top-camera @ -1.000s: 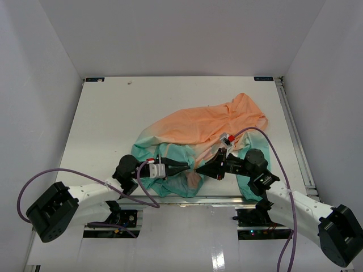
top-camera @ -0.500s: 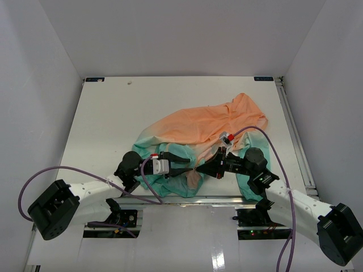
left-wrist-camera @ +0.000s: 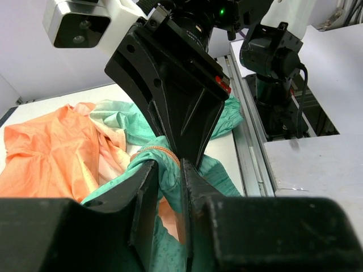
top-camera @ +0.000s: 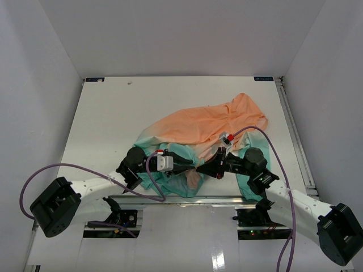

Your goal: Zip up the jacket

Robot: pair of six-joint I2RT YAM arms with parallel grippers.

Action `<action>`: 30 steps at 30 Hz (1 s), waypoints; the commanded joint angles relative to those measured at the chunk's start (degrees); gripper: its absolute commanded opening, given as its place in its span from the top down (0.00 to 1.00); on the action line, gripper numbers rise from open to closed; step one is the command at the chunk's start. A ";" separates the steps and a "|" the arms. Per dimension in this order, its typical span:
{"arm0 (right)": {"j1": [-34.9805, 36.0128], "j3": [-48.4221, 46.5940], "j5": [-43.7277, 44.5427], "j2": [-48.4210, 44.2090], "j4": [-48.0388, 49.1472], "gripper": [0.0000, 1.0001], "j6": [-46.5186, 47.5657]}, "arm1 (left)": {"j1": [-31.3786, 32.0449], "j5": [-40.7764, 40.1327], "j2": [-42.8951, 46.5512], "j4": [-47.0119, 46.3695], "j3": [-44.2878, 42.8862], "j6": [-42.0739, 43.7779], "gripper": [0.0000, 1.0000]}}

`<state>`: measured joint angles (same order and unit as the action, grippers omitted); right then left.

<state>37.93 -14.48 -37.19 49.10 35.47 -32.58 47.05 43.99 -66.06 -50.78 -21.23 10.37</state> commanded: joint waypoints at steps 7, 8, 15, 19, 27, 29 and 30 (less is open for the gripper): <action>-0.11 -1.69 2.50 -1.90 -0.70 0.92 0.70 | 0.65 0.51 1.70 4.28 -1.27 3.87 1.00; -0.14 -1.66 2.68 -2.22 -0.84 0.92 0.67 | 0.73 -0.27 2.19 4.75 -1.16 4.39 1.00; -0.14 -1.57 3.88 -4.03 -2.09 0.92 0.81 | 1.71 -6.43 4.38 6.63 -0.64 7.29 1.00; -0.14 -1.77 3.79 -4.01 -2.25 0.92 0.85 | 2.29 -7.82 4.44 5.81 -0.23 7.66 1.00; -0.14 -1.87 4.01 -4.86 -2.40 0.92 0.67 | 2.98 -9.05 4.32 7.37 -0.45 8.81 1.00; -0.14 -2.00 4.56 -5.42 -3.22 0.92 0.74 | 3.05 -9.89 4.87 7.01 -0.17 8.88 1.00; -0.14 -2.07 4.78 -5.60 -3.58 0.92 0.78 | 3.10 -10.07 5.12 7.15 -0.15 8.88 1.00</action>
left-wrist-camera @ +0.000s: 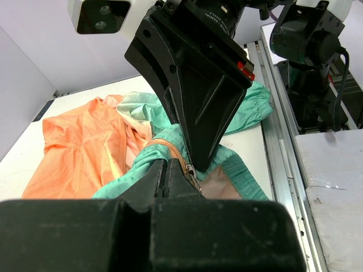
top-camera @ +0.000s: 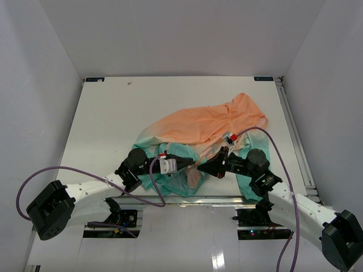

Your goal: Zip up the jacket

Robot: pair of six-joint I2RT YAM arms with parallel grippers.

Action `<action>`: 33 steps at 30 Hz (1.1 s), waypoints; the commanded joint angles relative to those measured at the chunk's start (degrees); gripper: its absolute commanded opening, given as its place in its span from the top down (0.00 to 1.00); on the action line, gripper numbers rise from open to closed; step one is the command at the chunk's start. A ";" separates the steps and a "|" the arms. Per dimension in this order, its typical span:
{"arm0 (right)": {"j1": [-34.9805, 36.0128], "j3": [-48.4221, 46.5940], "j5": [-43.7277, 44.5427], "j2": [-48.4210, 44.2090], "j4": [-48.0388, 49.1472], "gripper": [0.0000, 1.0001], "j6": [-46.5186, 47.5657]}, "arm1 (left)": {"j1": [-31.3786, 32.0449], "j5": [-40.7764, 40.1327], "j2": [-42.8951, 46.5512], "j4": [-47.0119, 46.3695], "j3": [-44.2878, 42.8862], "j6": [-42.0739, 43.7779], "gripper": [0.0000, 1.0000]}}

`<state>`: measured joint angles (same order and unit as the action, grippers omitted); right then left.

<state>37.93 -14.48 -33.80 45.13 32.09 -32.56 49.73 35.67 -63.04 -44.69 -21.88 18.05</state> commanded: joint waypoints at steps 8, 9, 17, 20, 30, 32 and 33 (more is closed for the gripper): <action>-0.14 -2.48 1.99 -2.48 -1.33 0.92 0.78 | 0.99 -2.72 2.77 2.01 0.16 1.35 1.00; -0.14 -2.48 1.99 -2.43 -1.33 0.92 0.67 | 0.99 -2.94 2.82 1.67 0.33 1.30 1.00; -0.09 -1.83 1.90 -0.82 0.92 0.92 -1.19 | 1.64 -4.19 1.85 -4.69 2.41 0.01 1.00; -0.14 -1.55 2.75 -0.46 1.67 0.92 -2.23 | 1.78 -5.76 1.69 -9.50 3.94 -1.05 1.00; -0.14 -0.58 3.19 0.75 5.35 0.92 -5.12 | 3.07 -9.92 -0.92 -13.19 4.62 -0.94 1.00; -0.14 -0.42 3.40 0.75 5.40 0.92 -5.02 | 3.18 -10.22 -1.30 -12.91 4.26 -1.17 1.00; -0.14 -0.37 3.48 0.74 5.43 0.92 -4.97 | 3.18 -10.19 -1.38 -12.71 4.14 -1.17 0.99</action>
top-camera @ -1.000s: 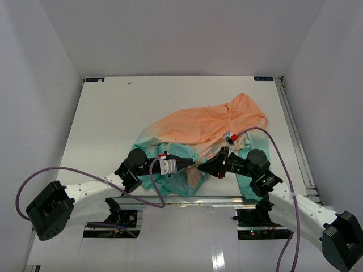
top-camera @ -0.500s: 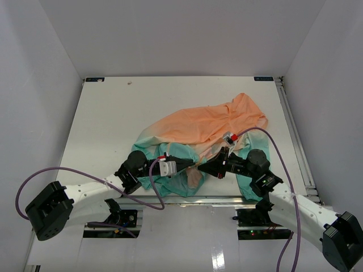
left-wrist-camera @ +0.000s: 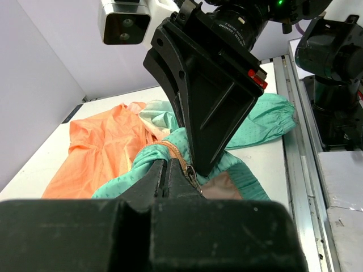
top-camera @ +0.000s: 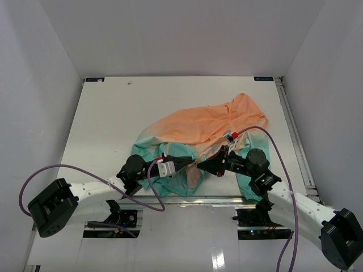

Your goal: Zip up the jacket

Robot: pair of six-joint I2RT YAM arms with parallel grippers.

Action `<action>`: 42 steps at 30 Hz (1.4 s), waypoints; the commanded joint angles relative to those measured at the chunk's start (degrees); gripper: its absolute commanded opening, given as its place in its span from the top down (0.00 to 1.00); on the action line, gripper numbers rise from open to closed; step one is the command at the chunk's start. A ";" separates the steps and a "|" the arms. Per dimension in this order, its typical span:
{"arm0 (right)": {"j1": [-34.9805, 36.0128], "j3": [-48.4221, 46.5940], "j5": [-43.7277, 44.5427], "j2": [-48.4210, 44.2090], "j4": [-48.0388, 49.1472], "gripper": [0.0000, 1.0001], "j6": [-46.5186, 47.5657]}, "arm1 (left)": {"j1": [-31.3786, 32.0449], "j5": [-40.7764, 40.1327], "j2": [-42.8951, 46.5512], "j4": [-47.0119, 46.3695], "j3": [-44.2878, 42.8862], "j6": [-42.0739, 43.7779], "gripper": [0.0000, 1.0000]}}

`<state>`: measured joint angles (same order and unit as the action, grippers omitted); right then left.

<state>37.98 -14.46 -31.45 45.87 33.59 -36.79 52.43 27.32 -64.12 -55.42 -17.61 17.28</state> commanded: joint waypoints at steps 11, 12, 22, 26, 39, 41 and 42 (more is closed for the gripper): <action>-0.18 -0.04 1.22 -0.31 3.94 0.92 -0.15 | 0.48 -1.24 1.89 0.37 -0.44 -1.63 0.61; -0.18 -0.02 1.22 -0.36 3.94 0.92 -0.12 | 0.48 -1.09 2.14 0.84 -0.56 -1.78 0.60; -0.18 -0.12 1.39 -0.35 3.51 0.92 0.49 | 0.48 -2.65 3.05 4.07 -1.36 -4.82 0.54; -0.16 -0.28 1.52 -0.95 2.99 0.92 0.92 | 0.48 -3.72 2.27 5.96 -2.94 -5.85 0.55; -0.15 -0.66 1.54 -1.65 2.13 0.92 1.34 | 0.48 1.77 0.05 12.76 -7.38 -4.57 0.88; -0.18 -0.66 1.69 -1.90 2.01 0.92 1.37 | 0.48 2.15 0.15 13.13 -7.34 -4.37 0.96; -0.18 -0.66 1.74 -2.00 2.01 0.92 1.37 | 0.48 2.45 0.30 13.23 -7.19 -4.11 1.00</action>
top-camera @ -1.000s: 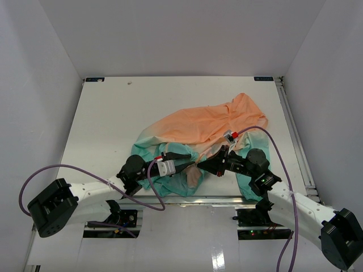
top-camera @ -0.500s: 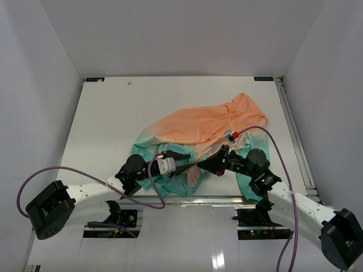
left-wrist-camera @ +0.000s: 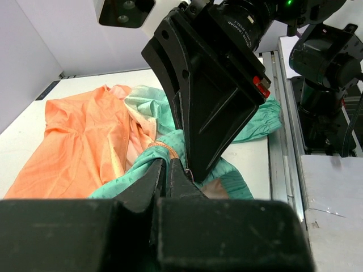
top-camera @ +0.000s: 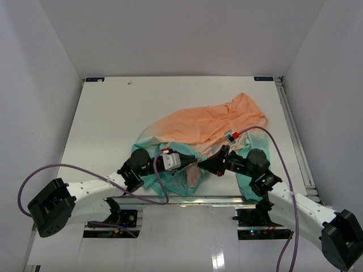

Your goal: Zip up the jacket

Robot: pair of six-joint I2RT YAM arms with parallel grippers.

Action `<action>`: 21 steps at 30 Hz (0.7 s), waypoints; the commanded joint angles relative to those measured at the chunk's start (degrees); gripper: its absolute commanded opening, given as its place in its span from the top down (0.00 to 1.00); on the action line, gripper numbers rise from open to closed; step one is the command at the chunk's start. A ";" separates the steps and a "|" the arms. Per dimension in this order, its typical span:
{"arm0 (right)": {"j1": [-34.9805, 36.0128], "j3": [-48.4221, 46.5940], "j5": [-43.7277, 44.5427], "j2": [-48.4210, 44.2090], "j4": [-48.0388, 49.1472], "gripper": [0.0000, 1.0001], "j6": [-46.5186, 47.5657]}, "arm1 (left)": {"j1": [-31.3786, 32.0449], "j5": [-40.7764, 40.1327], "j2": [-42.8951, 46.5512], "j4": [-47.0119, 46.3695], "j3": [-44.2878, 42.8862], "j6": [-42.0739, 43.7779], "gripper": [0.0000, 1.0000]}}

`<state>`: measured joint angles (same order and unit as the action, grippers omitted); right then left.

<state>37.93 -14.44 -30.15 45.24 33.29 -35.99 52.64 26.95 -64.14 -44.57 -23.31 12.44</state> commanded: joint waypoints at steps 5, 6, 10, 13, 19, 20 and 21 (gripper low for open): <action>-0.14 -0.59 1.68 -1.65 2.28 0.92 0.13 | 0.27 1.88 1.71 -0.47 1.05 1.77 1.00; -0.14 -0.46 1.87 -1.86 2.33 0.92 -0.04 | 0.27 1.25 2.08 -1.53 1.91 2.01 1.00; -0.14 0.18 2.88 -3.62 2.39 0.92 -0.56 | 0.27 -3.71 3.81 -5.72 4.98 2.74 1.00; -0.14 0.55 3.02 -4.66 2.36 0.92 -0.95 | 0.30 -5.41 4.49 -8.34 6.11 3.05 1.00; -0.13 0.85 2.09 -4.32 4.91 0.92 -1.33 | 0.27 -4.60 3.73 -10.71 6.60 2.44 1.00; -0.14 0.99 2.09 -4.16 5.35 0.92 -1.42 | 0.27 -4.16 3.49 -11.01 6.73 2.35 1.00; -0.14 1.11 2.17 -4.00 5.67 0.92 -1.50 | 0.27 -3.69 3.25 -11.29 6.89 2.27 1.00</action>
<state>38.54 -14.11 -29.81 41.40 34.13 -37.26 53.43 24.21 -61.18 -53.19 -17.95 14.53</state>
